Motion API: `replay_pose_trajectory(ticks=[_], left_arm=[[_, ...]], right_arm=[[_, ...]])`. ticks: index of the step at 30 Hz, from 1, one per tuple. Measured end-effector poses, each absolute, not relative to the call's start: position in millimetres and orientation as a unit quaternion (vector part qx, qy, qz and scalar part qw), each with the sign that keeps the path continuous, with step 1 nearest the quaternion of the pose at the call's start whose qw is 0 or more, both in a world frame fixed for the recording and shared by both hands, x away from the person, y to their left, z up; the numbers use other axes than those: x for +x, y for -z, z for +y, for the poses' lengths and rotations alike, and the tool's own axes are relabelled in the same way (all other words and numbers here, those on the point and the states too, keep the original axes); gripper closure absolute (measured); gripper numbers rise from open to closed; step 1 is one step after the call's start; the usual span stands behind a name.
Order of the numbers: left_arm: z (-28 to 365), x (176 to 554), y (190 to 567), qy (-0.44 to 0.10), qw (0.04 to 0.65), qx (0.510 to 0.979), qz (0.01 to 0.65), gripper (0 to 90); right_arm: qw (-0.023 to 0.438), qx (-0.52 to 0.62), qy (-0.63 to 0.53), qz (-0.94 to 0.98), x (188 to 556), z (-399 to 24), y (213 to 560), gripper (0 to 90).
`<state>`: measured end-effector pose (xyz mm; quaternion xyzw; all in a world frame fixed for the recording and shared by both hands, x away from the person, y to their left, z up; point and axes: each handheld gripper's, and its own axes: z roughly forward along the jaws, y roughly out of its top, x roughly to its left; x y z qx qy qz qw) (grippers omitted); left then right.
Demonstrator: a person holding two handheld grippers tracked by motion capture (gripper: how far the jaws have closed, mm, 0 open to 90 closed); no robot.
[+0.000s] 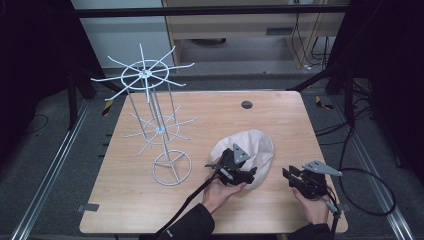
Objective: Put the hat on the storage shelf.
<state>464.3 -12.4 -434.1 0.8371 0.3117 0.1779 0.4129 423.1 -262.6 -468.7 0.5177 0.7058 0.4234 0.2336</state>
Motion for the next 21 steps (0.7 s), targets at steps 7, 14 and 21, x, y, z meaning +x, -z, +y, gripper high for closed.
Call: replay_pose_trajectory(ticks=[7, 14, 21], left_arm=[[-15.8, 463.2, 434.8, -0.171, 0.408, 0.841, 0.31, 68.8], [-6.6, 461.3, 435.9, -0.162, 0.413, 0.844, 0.301, 85.8], [17.6, 449.7, 433.5, -0.137, 0.428, 0.85, 0.274, 86.3]], right_arm=[[0.232, 0.516, -0.42, 0.71, 423.6, -260.7, 469.1, 68.0], [0.234, 0.514, -0.42, 0.711, 423.8, -260.6, 469.0, 68.3], [0.238, 0.511, -0.427, 0.707, 422.4, -260.4, 466.7, 69.3]])
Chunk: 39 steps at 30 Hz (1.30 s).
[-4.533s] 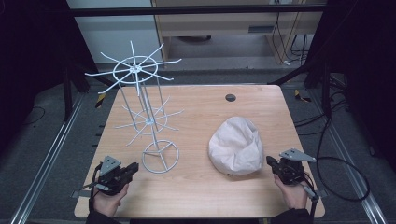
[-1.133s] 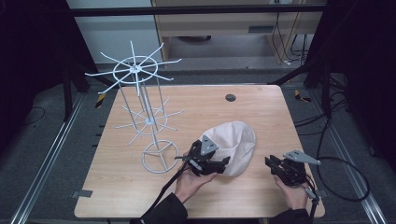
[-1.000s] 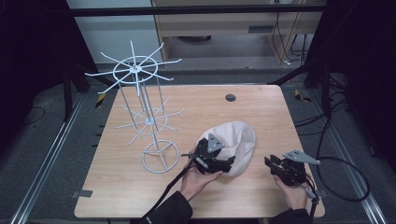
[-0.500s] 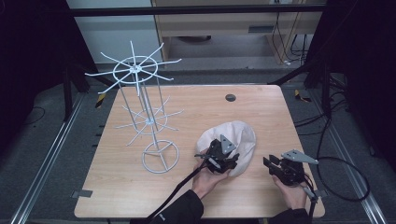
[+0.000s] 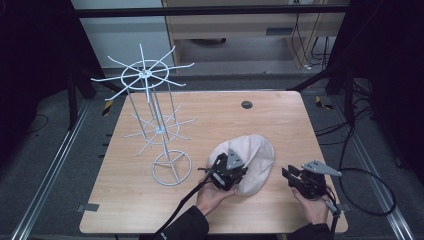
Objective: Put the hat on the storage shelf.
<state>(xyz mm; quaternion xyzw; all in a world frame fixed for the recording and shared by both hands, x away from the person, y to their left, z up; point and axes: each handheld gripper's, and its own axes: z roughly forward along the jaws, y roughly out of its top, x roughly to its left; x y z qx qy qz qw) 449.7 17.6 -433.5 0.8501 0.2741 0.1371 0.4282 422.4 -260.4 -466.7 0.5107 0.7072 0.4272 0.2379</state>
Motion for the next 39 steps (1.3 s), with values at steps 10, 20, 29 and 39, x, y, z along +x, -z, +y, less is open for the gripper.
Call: replay_pose_trajectory(ticks=[10, 20, 29, 39], left_arm=[[46.5, 432.5, 420.0, -0.123, 0.461, 0.835, 0.273, 60.1], [92.3, 405.8, 417.5, -0.19, 0.464, 0.807, 0.311, 72.7], [112.9, 408.6, 450.4, -0.174, 0.441, 0.801, 0.366, 88.0], [105.2, 419.1, 473.3, -0.16, 0.435, 0.799, 0.384, 89.3]], right_arm=[[0.236, 0.494, -0.441, 0.711, 431.1, -250.7, 464.3, 65.8], [0.237, 0.491, -0.456, 0.704, 445.6, -242.3, 460.9, 70.2], [0.219, 0.488, -0.475, 0.699, 469.7, -229.6, 450.4, 90.0], [0.215, 0.472, -0.492, 0.699, 508.1, -204.8, 453.3, 90.0]])
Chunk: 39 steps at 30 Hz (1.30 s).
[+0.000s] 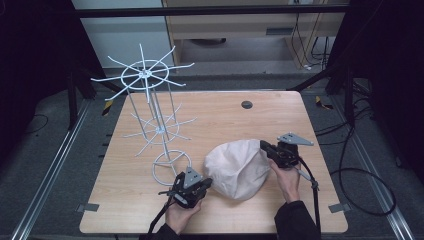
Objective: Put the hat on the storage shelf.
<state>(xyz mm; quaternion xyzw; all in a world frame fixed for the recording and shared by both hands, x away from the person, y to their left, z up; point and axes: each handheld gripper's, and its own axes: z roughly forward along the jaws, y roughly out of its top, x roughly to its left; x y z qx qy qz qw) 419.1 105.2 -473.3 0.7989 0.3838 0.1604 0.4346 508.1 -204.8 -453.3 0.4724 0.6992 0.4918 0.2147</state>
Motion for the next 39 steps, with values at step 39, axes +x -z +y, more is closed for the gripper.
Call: replay_pose_trajectory(ticks=[39], left_arm=[[76.1, 484.1, 460.8, -0.181, 0.449, 0.779, 0.399, 87.7]], right_arm=[[0.204, 0.5, -0.391, 0.745, 481.0, -244.3, 466.2, 90.0]])
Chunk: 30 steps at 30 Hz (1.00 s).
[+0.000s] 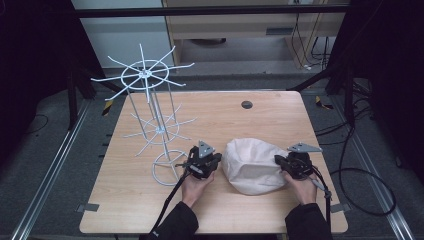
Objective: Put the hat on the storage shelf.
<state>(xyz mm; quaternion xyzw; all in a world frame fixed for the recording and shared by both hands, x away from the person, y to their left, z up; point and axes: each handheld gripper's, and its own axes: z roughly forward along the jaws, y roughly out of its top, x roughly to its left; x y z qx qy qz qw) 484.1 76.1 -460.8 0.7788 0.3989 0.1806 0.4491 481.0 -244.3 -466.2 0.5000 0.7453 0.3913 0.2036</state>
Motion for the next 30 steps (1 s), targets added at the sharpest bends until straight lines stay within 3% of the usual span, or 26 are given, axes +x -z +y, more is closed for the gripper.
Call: replay_pose_trajectory(ticks=[7, 13, 22, 30], left_arm=[[84.1, 437.8, 446.2, -0.17, 0.469, 0.787, 0.363, 89.7], [62.1, 419.4, 450.9, -0.146, 0.47, 0.805, 0.333, 89.7], [33.2, 420.7, 466.9, -0.137, 0.442, 0.828, 0.318, 89.8], [39.5, 439.2, 469.4, -0.151, 0.425, 0.823, 0.346, 89.9]], right_arm=[[0.212, 0.5, -0.385, 0.746, 475.5, -243.5, 464.9, 90.0], [0.215, 0.499, -0.39, 0.743, 471.3, -244.9, 464.0, 90.0], [0.215, 0.5, -0.389, 0.743, 470.5, -245.0, 464.0, 90.0], [0.211, 0.492, -0.389, 0.75, 460.2, -245.3, 463.2, 90.0]])
